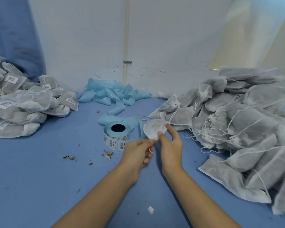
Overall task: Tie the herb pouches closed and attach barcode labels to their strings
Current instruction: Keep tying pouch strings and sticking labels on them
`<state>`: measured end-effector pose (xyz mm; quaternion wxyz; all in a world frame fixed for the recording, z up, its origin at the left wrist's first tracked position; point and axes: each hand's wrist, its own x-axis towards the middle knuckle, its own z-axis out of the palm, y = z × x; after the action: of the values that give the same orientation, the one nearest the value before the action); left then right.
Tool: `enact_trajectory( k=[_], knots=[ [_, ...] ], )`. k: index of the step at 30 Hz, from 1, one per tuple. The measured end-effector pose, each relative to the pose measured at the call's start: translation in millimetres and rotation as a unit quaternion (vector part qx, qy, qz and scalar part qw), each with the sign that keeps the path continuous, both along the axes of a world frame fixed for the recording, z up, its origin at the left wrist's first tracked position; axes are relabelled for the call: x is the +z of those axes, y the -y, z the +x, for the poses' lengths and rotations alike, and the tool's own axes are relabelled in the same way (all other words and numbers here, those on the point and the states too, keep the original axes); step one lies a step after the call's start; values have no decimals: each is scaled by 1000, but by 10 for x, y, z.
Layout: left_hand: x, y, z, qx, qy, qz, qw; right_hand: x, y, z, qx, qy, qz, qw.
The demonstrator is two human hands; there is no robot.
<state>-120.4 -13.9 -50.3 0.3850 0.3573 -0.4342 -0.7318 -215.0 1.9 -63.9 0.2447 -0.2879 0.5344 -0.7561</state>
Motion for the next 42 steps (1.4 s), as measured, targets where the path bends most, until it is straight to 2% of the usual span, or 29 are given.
enact_trajectory(
  k=[4, 7, 11, 18, 21, 25, 28, 36, 42],
  knots=[
    [-44, 42, 16, 8, -3, -51, 999, -8, 14, 29, -29, -1, 44, 999],
    [-68, 51, 17, 6, -5, -73, 997, -21, -5, 48, -74, -56, 74, 993],
    [-104, 35, 10, 4, 4, -107, 994, -32, -66, 144, 28, -88, 93, 991],
    [-99, 24, 11, 5, 21, -101, 995, 24, -79, 105, 92, -26, 77, 992],
    [-86, -13, -9, -11, 46, -125, 991, 45, -77, 102, 78, 4, 81, 994],
    [-62, -29, -22, -26, 77, -146, 986, 82, -66, 46, 62, 96, 68, 991],
    [-98, -17, -15, -12, 98, -171, 980, 85, -74, 38, 69, 104, 59, 990],
    [-219, 17, 0, 157, 233, -338, 898, 66, -87, 39, 124, 77, 38, 989],
    [-234, -40, 27, 142, 354, -444, 811, -14, -169, 33, 74, -39, 43, 996]
  ],
)
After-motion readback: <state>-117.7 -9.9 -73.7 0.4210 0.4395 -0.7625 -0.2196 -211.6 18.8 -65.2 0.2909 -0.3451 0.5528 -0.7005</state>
